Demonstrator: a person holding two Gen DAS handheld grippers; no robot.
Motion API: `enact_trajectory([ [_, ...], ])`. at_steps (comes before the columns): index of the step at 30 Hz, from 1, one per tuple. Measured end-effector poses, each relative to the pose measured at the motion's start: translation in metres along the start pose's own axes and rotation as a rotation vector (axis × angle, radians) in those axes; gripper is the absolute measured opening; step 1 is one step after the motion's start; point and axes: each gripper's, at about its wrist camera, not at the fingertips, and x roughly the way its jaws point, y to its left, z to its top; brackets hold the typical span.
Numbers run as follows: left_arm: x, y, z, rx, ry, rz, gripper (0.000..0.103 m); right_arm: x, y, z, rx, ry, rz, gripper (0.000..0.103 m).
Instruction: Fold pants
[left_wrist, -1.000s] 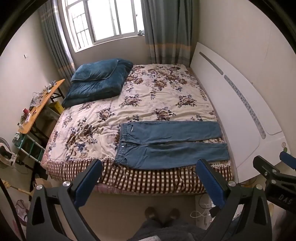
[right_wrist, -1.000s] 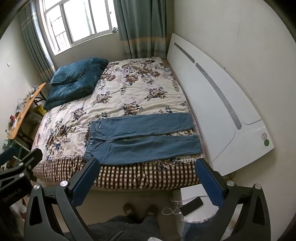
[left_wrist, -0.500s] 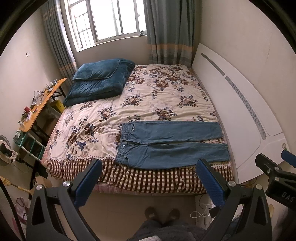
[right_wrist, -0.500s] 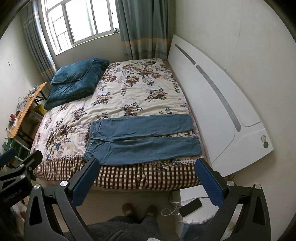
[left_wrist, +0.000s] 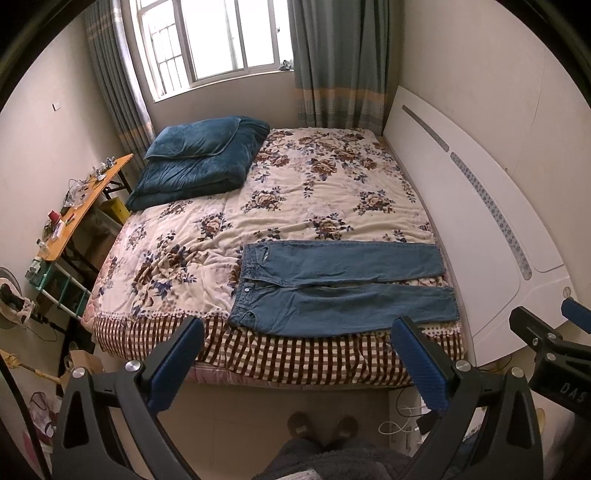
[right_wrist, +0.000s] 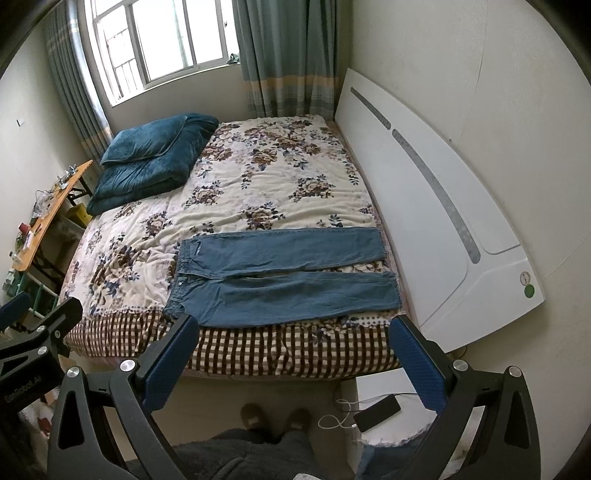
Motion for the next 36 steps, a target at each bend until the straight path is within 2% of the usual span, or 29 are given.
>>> enact_trajectory([
  [21, -0.003, 0.007, 0.000, 0.008, 0.003, -0.004, 0.103, 0.006, -0.001, 0.003, -0.001, 0.001, -0.009, 0.103],
  [36, 0.003, -0.003, 0.009, 0.014, 0.007, 0.001, 0.103, 0.006, 0.000, 0.004, -0.004, 0.002, -0.008, 0.103],
])
